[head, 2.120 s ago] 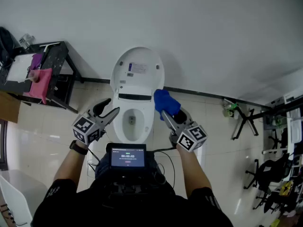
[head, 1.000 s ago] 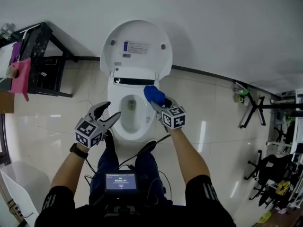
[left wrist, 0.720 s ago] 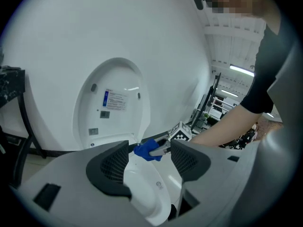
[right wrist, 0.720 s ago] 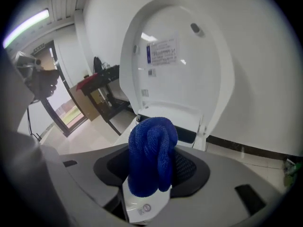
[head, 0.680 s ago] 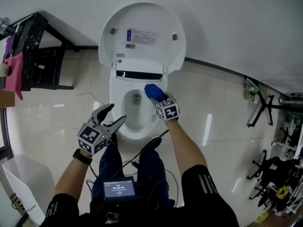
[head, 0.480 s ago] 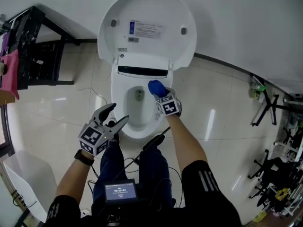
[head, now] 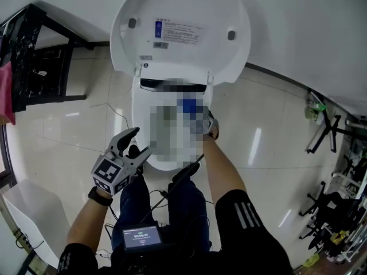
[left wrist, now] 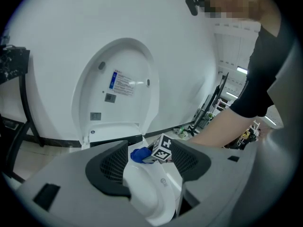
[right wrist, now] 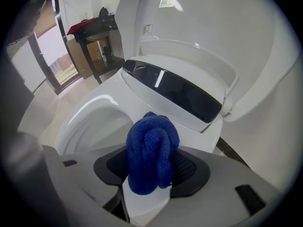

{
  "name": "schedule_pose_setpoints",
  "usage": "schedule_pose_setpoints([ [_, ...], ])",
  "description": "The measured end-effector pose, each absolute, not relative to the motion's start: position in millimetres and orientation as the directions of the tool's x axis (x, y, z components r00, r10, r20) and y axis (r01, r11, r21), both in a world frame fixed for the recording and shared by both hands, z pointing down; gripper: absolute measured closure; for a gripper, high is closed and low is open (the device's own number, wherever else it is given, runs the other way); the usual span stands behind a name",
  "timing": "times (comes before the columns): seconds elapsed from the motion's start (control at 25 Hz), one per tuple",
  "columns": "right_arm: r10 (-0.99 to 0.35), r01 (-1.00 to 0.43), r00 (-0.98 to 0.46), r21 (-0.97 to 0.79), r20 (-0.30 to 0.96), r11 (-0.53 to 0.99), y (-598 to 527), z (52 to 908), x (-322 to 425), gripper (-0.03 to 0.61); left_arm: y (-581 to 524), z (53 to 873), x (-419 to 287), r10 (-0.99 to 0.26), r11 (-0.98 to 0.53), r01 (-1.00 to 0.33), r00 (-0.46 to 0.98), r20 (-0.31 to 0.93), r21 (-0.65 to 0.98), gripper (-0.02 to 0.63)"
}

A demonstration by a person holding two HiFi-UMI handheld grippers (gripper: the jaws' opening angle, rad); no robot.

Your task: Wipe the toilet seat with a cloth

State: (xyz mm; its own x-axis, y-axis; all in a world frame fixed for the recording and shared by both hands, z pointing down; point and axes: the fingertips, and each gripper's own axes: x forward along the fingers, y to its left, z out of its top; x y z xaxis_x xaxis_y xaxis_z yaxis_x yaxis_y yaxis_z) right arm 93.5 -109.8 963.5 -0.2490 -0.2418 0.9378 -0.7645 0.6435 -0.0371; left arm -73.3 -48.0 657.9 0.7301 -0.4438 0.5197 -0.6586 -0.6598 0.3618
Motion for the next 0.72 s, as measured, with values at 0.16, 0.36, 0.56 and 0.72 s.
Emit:
schedule_pose_setpoints([
  [0.16,-0.213,-0.779,-0.226,-0.045,0.951,0.625,-99,962,103,0.341,-40,666,-78,-0.438,-0.637,-0.67,0.722,0.536,0.381,0.341],
  [0.36,-0.141,-0.802,-0.23,-0.106,0.963,0.588,-63,964,121,0.341,-37,661,-71,-0.428,-0.636,-0.664,0.727,0.537,0.393,0.341],
  [0.56,-0.113,-0.831,-0.248,-0.151,0.962,0.535,-25,965,130,0.339,-37,652,-61,-0.425,-0.664,-0.64,0.749,0.508,0.387,0.341],
  [0.72,-0.097,-0.846,-0.234,-0.153,0.967,0.51,0,957,133,0.341,-34,645,-56,-0.427,-0.664,-0.638,0.752,0.503,0.39,0.341],
])
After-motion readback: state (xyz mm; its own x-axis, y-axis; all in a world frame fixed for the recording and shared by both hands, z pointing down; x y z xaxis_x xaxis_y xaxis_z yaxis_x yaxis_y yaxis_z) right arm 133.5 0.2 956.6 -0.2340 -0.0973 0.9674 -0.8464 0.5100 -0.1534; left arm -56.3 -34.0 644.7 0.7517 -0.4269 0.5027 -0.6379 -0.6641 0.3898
